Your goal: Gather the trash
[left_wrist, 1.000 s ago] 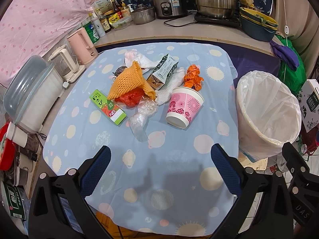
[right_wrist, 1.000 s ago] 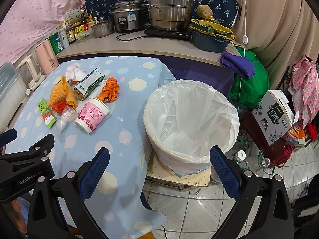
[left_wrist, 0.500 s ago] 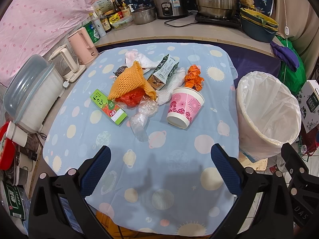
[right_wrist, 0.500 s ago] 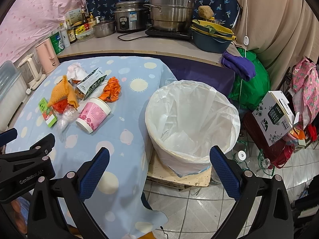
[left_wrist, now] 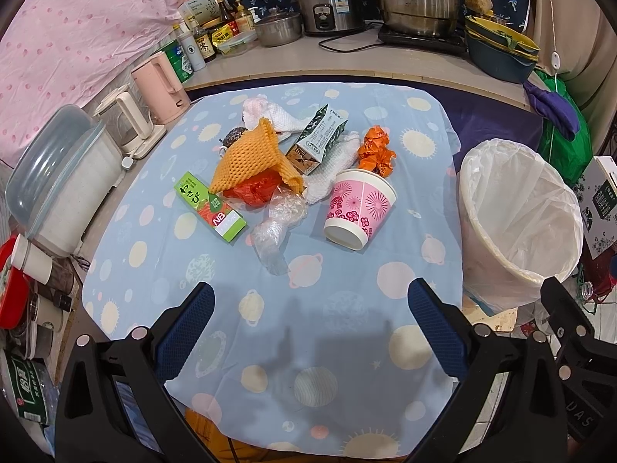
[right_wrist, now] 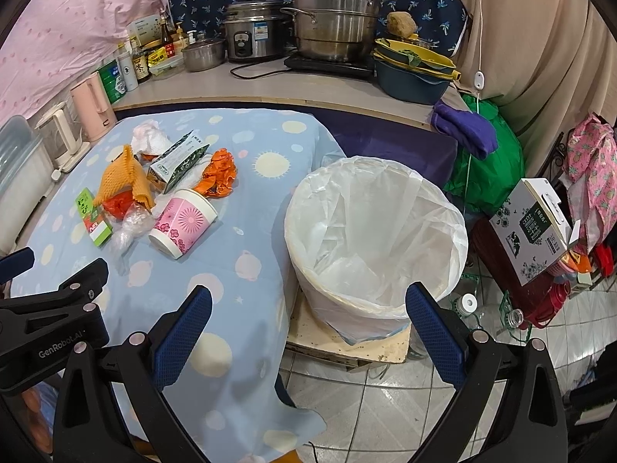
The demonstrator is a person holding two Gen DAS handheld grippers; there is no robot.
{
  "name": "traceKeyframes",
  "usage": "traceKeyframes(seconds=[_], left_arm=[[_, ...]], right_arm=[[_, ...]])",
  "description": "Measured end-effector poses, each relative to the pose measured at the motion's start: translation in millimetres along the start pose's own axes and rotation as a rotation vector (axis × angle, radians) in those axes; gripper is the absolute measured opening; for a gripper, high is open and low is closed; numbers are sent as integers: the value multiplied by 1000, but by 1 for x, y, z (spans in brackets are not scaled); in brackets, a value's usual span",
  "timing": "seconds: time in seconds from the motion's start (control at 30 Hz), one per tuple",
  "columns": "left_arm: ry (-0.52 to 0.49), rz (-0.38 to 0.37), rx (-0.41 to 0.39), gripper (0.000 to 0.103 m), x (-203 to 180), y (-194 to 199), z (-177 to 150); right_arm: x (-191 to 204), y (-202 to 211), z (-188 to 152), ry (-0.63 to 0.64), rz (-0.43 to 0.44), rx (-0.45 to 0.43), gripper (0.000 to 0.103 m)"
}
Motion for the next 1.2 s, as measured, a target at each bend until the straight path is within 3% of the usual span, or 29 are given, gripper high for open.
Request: traceKeyframes(seconds=[0.9, 1.2], left_arm=[[12, -4, 5, 96, 7, -1, -1], [71, -37, 23, 96, 34, -30, 9]], right_arm=[[17, -9, 4, 13, 18, 5, 96], [30, -31, 12, -7, 73, -5, 96]])
Point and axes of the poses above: each gripper's, at about its wrist camera, not at the fingertips, and y roughly against the way its jaws point, x to its left, z to its top, the point moved 4 cm from there along -y, roughly the way its jaws point, and after that the axes turned 8 degrees about x, right-handed, at the moved point
